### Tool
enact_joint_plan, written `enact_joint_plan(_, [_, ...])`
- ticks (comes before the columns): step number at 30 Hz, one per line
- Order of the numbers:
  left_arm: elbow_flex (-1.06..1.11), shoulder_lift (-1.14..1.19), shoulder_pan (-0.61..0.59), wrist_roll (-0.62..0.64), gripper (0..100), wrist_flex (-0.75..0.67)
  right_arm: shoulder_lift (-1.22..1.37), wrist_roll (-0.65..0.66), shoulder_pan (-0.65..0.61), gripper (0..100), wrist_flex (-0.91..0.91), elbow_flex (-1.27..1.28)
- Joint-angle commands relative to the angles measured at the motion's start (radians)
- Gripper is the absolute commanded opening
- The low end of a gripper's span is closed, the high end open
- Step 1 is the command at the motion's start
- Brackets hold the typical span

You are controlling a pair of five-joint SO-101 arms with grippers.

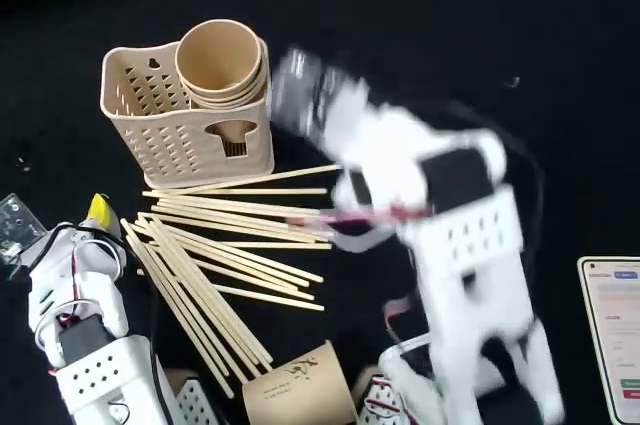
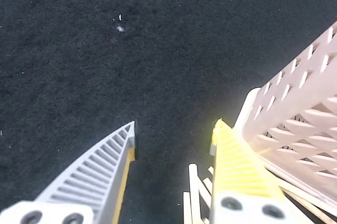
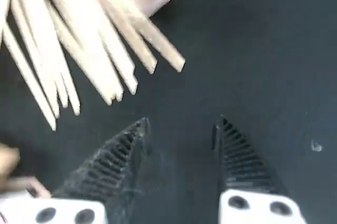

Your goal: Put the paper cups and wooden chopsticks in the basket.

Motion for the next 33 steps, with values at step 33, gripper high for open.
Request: enact_joint_plan(33, [-0.035, -0.008, -0.101, 0.002, 23, -0.068, -0.529, 0.396, -0.845, 19.3, -0.101, 0.903])
